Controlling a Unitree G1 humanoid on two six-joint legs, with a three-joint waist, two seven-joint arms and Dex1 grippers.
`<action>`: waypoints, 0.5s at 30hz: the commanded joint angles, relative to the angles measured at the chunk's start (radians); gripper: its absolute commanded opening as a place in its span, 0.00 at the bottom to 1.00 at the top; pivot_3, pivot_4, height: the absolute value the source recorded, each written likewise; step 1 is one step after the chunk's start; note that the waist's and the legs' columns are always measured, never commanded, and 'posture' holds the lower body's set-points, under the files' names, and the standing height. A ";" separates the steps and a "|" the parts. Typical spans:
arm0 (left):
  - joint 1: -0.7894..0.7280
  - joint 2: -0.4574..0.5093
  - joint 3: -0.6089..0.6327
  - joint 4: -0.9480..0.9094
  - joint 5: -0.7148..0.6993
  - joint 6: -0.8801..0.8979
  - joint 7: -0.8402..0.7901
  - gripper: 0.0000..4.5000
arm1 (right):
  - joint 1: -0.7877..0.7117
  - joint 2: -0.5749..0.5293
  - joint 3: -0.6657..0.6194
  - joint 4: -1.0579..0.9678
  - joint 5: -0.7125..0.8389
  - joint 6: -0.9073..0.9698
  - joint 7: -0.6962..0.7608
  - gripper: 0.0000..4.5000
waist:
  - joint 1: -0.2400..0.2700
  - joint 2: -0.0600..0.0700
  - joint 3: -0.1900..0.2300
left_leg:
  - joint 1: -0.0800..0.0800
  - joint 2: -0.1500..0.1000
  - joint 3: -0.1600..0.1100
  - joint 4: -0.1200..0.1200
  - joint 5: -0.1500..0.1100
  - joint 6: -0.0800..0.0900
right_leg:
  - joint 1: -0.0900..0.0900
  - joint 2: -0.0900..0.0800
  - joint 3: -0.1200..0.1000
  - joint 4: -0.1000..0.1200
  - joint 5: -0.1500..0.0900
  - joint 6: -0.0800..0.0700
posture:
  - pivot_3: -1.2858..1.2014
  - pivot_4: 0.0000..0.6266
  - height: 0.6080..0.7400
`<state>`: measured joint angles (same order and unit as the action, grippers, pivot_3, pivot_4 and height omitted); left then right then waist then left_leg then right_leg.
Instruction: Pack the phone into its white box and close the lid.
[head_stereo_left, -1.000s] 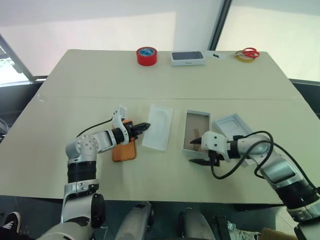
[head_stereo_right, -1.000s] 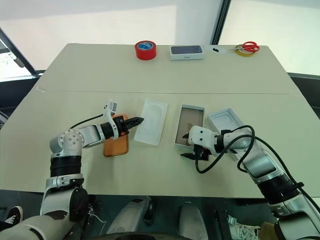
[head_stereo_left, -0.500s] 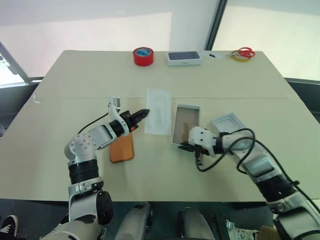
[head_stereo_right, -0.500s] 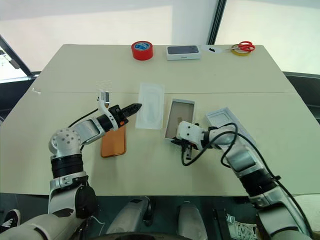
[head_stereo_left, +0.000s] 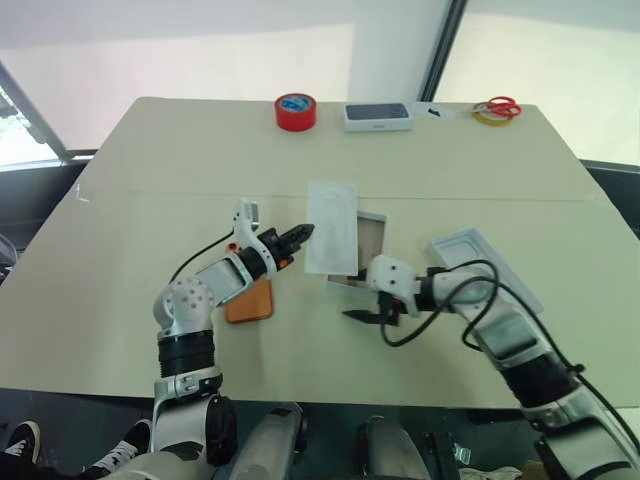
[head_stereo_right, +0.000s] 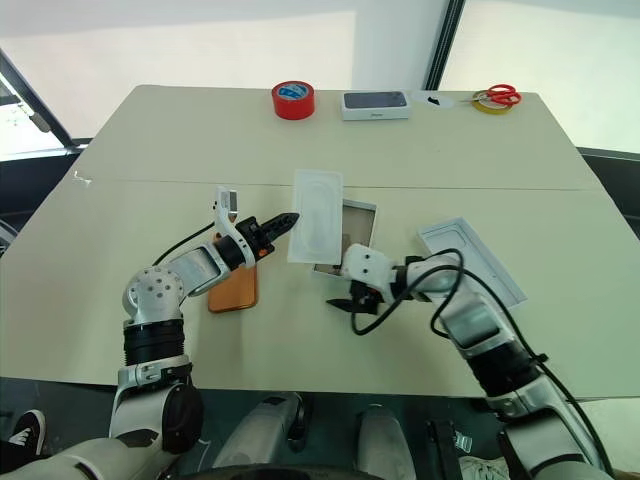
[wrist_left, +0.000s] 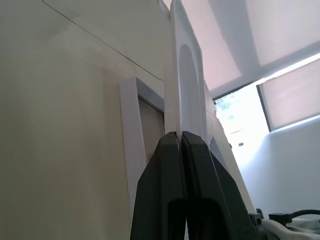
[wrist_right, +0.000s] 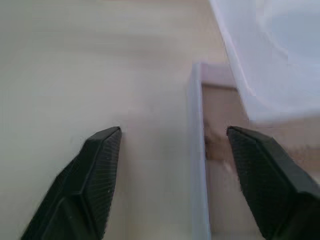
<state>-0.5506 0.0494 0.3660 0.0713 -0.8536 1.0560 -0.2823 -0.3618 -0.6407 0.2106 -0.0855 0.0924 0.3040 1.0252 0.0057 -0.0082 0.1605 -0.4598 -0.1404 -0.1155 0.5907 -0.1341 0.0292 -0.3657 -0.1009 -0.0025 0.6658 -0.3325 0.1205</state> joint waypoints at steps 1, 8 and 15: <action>-0.016 0.012 -0.042 -0.001 0.002 -0.023 -0.034 0.00 | 0.020 -0.035 -0.129 -0.059 0.098 0.026 0.005 0.76 | 0.003 0.000 0.000 | 0.000 0.000 0.000 0.000 0.000 0.000 | 0.000 0.000 0.000 0.000 0.000 0.000 | 0.52 0.24 1.00; -0.072 -0.004 -0.121 0.105 0.054 -0.095 -0.100 0.00 | 0.076 -0.078 -0.263 -0.034 0.145 0.001 -0.031 0.76 | 0.007 0.000 0.000 | -0.001 0.000 0.000 0.000 0.000 0.000 | 0.000 -0.001 0.000 -0.001 0.000 0.000 | 0.52 0.24 1.00; -0.145 -0.011 -0.164 0.256 0.101 -0.147 -0.165 0.00 | 0.104 -0.070 -0.288 -0.096 0.176 0.016 -0.064 0.76 | 0.005 0.000 0.000 | -0.001 0.000 0.000 0.000 0.000 0.000 | -0.001 -0.001 0.000 -0.001 0.000 0.000 | 0.52 0.24 1.00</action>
<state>-0.6683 0.0382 0.2090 0.3257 -0.7583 0.9302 -0.4201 -0.2540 -0.7115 -0.0499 -0.1354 0.2449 0.3214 0.9696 0.0104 -0.0087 0.1608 -0.4609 -0.1405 -0.1153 0.5905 -0.1341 0.0296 -0.3668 -0.1019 -0.0025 0.6654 -0.3326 0.1207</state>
